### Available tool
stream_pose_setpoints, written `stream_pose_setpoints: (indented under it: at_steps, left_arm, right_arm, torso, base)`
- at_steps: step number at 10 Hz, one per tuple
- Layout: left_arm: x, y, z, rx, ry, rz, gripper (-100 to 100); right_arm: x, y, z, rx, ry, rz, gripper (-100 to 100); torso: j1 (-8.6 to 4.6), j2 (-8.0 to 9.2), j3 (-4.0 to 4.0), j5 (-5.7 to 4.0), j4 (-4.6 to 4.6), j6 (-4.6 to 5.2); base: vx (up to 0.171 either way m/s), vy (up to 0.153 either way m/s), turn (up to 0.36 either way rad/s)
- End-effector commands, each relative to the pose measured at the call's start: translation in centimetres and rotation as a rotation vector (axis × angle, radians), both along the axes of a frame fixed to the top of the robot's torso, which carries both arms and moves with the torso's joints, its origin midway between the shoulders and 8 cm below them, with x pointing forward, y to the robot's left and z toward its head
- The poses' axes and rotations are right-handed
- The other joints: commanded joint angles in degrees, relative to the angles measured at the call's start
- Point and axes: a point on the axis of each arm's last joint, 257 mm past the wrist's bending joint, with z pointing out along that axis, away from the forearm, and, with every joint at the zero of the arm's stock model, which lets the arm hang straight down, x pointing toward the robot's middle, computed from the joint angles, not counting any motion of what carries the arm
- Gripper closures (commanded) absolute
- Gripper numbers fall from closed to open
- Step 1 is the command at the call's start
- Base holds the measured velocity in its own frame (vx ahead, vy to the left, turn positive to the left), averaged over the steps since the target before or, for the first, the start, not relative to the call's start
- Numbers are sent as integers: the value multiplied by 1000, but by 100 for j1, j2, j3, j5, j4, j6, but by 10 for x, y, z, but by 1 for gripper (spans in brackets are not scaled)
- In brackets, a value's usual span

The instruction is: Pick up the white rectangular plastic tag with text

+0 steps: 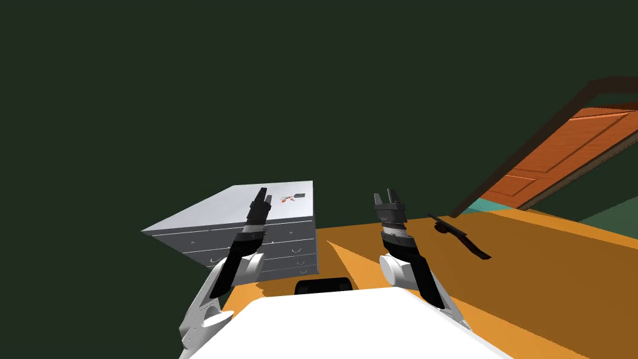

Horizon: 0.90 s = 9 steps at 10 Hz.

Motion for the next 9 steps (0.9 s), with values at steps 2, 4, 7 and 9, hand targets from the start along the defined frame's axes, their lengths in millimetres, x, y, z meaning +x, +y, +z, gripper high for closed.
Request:
stream_pose_setpoints:
  at_steps: [2,4,7,9]
  left_arm:
    - [11,3,2,-8,29,-5,-100]
    - [20,7,5,-15,51,-10,-100]
    - [35,13,17,-28,75,-29,-100]
    - [44,17,20,-36,102,-36,-100]
  right_arm:
    - [0,0,0,0,0,0,0]
    - [0,0,0,0,0,0,0]
    - [0,0,0,0,0,0,0]
    - [0,0,0,0,0,0,0]
  torso:
    - [-8,-4,-2,0,-1,1]
    - [-8,0,0,-1,0,1]
    - [-1,-7,-4,-1,-2,-1]
    - [1,-6,-4,0,-2,-1]
  base:
    - [13,-129,-26]
    - [3,-130,-21]
    - [25,-138,-25]
    - [22,-128,-16]
